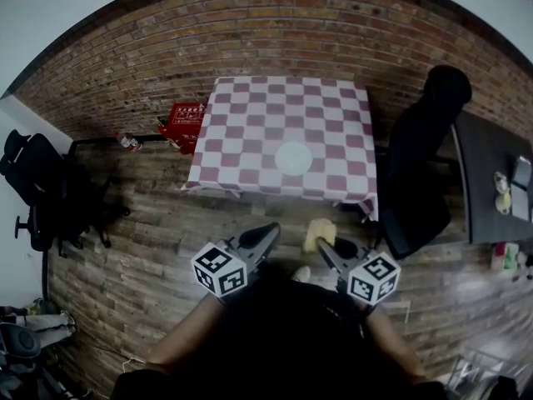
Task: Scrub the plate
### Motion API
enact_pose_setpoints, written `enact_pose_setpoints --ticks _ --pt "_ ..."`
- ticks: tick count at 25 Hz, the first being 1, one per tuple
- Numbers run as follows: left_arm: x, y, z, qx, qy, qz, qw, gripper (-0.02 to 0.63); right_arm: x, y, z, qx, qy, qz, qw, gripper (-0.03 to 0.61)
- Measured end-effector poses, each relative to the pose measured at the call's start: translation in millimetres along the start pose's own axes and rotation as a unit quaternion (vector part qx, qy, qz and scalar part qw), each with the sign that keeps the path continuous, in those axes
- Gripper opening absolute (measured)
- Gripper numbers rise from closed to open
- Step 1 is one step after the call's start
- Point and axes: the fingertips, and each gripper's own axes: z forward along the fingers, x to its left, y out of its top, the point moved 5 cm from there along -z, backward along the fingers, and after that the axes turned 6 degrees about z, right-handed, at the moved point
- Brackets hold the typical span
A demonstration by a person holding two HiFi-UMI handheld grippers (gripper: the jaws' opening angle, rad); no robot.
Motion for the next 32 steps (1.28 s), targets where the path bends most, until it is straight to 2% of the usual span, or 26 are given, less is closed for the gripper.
enact_pose_setpoints --ticks 8,16,22,32 --pt "19.8 7.4 35.0 0.009 -0.010 -0.009 0.9999 0.010 -21.4 11.6 5.9 0.004 -0.003 0.007 1.000 0.052" --pt "54.6 15.2 64.8 0.022 -0.026 -0.021 0.9992 0.011 -50.3 30.8 23.6 -0.002 -0.028 0.027 0.999 0.052" --pt "104.2 26.7 86.6 0.035 -0.036 -0.031 0.9982 0.011 -72.1 51.9 59.1 0.006 -0.043 0.043 0.998 0.052" --pt "202.9 33.8 123.5 0.105 -0.081 -0.043 0.9903 0.012 -113.2 87.8 136.3 0.026 -0.100 0.069 0.992 0.052"
